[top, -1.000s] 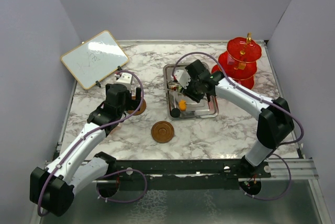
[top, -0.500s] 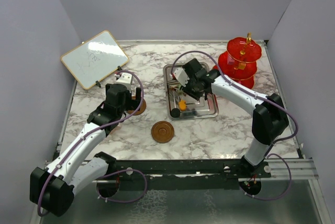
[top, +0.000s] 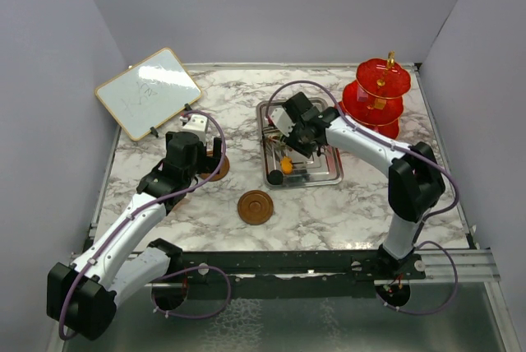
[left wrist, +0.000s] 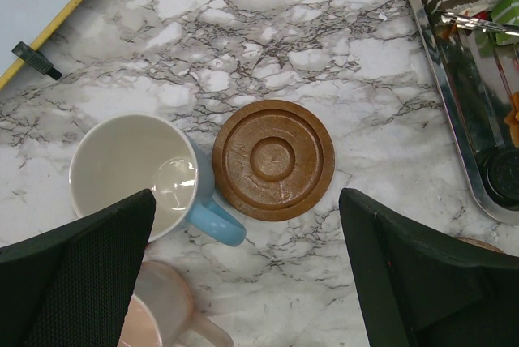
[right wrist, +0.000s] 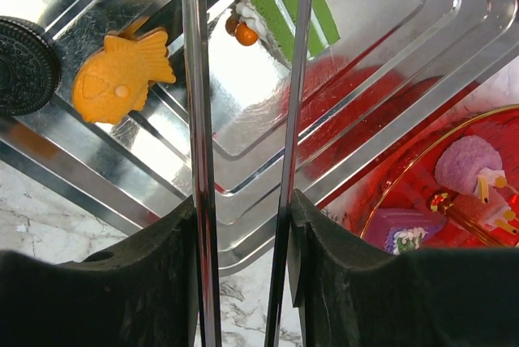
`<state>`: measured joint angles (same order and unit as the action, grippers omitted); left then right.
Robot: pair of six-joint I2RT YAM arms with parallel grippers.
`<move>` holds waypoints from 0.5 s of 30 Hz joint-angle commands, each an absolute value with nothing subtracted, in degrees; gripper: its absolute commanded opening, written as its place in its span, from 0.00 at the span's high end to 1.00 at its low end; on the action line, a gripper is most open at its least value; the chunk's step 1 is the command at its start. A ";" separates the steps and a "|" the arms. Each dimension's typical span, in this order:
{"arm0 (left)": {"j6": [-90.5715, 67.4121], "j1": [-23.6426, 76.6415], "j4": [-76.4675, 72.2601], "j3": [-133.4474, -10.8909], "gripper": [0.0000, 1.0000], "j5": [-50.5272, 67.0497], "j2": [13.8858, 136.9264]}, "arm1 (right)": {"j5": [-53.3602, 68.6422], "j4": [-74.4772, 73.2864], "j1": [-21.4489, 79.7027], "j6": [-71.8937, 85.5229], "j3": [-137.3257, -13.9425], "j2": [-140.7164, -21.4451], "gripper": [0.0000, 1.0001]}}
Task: Serve the afternoon tea
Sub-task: Adjust the dessert on the tray.
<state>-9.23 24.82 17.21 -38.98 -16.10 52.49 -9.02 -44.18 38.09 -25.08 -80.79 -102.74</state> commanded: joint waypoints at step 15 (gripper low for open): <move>-8.53 24.54 16.13 -39.47 0.01 -16.86 52.27 | -9.42 -47.51 38.07 -18.03 -91.42 -110.52 0.73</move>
<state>-9.21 24.82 17.21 -38.98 -16.10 52.49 -10.46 -46.28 38.17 -21.56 -87.46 -108.66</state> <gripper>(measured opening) 0.991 0.299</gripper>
